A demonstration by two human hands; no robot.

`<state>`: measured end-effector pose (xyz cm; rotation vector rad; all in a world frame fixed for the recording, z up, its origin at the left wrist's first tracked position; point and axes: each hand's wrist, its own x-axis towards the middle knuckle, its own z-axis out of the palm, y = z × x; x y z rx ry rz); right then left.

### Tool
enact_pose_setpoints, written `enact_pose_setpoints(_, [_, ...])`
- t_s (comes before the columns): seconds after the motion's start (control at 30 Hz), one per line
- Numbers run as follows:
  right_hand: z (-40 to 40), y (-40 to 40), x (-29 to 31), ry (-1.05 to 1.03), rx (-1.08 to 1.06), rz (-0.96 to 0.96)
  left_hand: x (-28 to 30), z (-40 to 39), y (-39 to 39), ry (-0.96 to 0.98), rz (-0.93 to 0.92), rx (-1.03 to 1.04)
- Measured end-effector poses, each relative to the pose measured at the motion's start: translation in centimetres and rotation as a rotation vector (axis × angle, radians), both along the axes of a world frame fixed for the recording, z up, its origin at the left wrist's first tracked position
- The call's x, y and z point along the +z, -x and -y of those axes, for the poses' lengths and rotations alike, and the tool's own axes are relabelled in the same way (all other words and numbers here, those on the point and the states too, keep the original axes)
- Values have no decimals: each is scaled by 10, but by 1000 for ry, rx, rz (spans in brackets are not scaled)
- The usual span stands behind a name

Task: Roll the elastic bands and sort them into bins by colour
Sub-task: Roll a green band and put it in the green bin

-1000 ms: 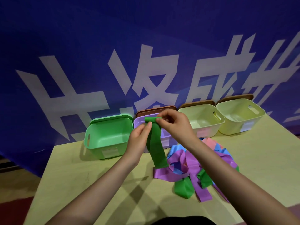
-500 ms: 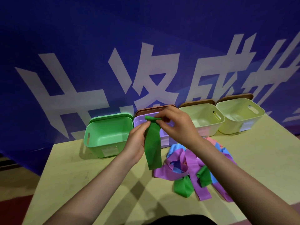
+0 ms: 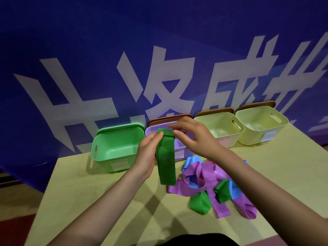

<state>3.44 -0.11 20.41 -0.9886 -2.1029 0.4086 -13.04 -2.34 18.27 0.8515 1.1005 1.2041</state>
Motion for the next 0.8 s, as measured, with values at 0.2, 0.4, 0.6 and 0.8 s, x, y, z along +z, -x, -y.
enact_pose_setpoints(0.2, [1, 15, -15, 295, -158, -260, 2, 3, -7, -155, -120, 35])
enact_pose_setpoints(0.4, [4, 17, -16, 228, -187, -316, -1, 3, -5, -60, -125, 6])
enact_pose_setpoints(0.6, [3, 9, -23, -96, -209, -27, 0, 5, -4, 33, -105, -45])
enact_pose_setpoints(0.8, [-2, 4, -21, -264, -103, 98, -1, 3, -5, 27, -92, -33])
